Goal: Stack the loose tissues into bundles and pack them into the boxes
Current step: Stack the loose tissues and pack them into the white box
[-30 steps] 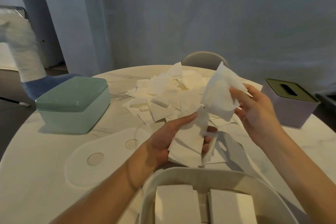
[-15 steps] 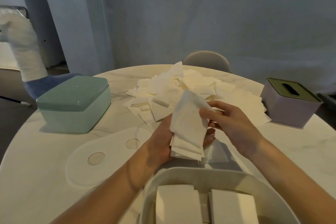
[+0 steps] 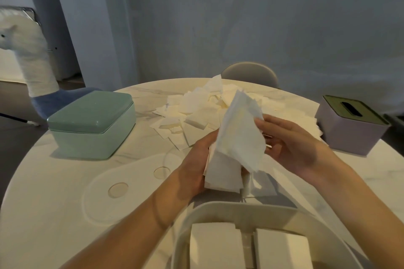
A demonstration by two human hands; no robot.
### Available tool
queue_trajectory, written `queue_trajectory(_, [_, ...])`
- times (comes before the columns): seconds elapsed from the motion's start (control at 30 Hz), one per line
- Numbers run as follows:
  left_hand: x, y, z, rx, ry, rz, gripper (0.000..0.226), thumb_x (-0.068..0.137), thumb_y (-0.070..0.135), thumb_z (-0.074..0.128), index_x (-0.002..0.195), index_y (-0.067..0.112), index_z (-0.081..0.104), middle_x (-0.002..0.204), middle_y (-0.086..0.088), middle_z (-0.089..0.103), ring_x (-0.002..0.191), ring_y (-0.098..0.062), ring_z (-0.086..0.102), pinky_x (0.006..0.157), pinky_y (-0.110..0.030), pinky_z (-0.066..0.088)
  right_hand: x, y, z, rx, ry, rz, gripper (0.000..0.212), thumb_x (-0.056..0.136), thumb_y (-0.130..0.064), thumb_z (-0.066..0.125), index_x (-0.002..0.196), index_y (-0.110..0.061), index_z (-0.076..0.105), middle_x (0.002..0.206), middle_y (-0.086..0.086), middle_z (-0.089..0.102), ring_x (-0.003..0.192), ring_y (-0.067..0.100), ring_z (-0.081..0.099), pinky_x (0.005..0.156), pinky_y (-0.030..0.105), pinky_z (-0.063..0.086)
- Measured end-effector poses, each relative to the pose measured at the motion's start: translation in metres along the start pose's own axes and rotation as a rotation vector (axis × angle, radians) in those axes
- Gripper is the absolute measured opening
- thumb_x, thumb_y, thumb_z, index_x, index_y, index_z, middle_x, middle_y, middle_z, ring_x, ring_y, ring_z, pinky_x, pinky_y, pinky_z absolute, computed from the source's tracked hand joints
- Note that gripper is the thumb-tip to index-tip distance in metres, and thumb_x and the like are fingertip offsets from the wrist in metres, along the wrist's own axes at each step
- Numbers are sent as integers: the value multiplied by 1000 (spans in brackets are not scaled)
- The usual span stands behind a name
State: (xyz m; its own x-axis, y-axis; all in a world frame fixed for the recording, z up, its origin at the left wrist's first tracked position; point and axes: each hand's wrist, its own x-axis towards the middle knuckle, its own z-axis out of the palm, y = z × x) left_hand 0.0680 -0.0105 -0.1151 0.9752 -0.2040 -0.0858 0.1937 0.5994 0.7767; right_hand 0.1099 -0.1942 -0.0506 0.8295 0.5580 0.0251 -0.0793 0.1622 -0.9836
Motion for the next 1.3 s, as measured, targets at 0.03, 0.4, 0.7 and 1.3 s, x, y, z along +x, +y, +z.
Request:
queue_trajectory(0.03, [-1, 0, 1, -22, 14, -12, 60, 77, 50, 84, 109, 0, 73, 83, -17, 71, 67, -25, 71, 60, -29, 58, 0, 3, 1, -55, 20, 24, 29, 81, -29, 73, 106, -15, 78, 100, 4, 74, 88, 17, 71, 68, 22, 56])
queue_trajectory(0.4, [-4, 4, 3, 41, 67, -12, 51, 102, 53, 53, 141, 21, 60, 132, -21, 66, 116, -37, 66, 100, -51, 51, 4, 11, -11, -779, 215, -262, 8, 87, -40, 74, 92, -35, 76, 89, -16, 74, 84, 1, 66, 71, 11, 52])
queue_trajectory(0.7, [-7, 6, 9, 10, -29, -64, 54, 98, 60, 55, 134, 20, 67, 123, -18, 66, 108, -32, 67, 97, -46, 55, 7, 30, 7, -741, 223, -379, 12, 90, -30, 76, 97, -21, 77, 87, -15, 74, 78, 3, 69, 66, 14, 54])
queue_trajectory(1.3, [-3, 18, -12, -63, 154, 68, 35, 99, 28, 62, 134, 32, 64, 108, -19, 65, 80, -30, 68, 73, -39, 58, 5, 34, -19, -1232, -300, -15, 41, 77, -54, 83, 108, -30, 71, 105, -10, 65, 94, 8, 57, 81, 25, 50])
